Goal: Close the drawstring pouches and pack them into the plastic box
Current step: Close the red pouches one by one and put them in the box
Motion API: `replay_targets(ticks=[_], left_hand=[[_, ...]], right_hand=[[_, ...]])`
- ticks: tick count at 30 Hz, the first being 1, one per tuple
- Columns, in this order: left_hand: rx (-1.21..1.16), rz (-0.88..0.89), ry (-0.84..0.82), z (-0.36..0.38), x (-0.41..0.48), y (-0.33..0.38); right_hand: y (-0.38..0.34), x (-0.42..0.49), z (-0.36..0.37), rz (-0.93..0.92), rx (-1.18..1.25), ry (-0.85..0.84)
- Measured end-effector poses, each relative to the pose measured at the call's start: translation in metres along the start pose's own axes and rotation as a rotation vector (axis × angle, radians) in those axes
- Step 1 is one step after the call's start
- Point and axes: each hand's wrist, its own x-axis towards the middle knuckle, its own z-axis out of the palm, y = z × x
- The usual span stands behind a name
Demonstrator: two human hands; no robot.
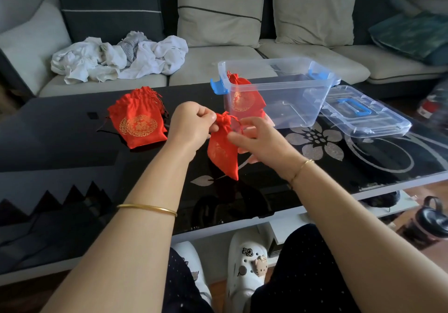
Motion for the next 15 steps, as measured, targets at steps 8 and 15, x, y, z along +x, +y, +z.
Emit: replay_targets(ticks=[8, 15], left_hand=[[-0.198, -0.019, -0.029, 0.014, 0.012, 0.023], [-0.227, -0.022, 0.037, 0.024, 0.073, 0.067]], right_hand=[[0.005, 0.009, -0.004, -0.185, -0.33, 0.29], [-0.049, 0.059, -0.079, -0.265, -0.364, 0.41]])
